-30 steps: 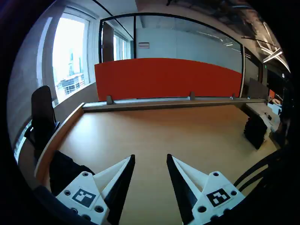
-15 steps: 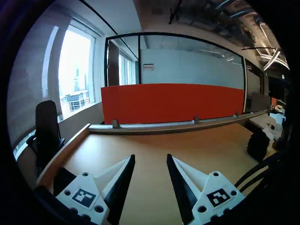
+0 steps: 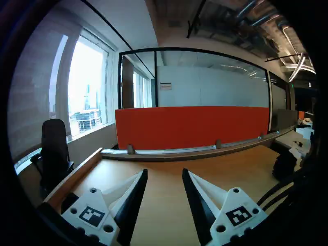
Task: Fold towel
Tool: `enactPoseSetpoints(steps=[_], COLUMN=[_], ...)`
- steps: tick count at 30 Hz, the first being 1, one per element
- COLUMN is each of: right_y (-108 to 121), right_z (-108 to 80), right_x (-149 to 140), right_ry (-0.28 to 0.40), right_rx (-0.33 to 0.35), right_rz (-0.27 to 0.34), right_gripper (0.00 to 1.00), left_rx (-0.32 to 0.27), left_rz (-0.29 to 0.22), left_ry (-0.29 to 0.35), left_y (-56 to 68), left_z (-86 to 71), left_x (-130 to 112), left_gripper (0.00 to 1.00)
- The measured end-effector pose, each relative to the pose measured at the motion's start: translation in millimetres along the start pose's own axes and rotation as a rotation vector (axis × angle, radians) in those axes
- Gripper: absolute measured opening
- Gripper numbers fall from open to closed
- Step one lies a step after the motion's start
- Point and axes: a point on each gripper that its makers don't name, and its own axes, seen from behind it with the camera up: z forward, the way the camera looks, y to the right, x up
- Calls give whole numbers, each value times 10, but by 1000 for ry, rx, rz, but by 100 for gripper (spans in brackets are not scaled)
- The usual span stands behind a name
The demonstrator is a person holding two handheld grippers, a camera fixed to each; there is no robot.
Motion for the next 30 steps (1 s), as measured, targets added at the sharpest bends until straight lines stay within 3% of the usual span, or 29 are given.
enactPoseSetpoints(steps=[17, 30], right_y=[-471, -603], right_z=[-40, -104], right_x=[275, 384], right_ry=[44, 44], right_rx=[1, -12], right_rz=[-1, -11], right_gripper=[100, 100], left_rx=[-5, -21], left_rz=[-15, -37], left_ry=[43, 48], left_y=[-28, -66], left_z=[25, -7], left_x=[144, 109], left_gripper=[61, 61])
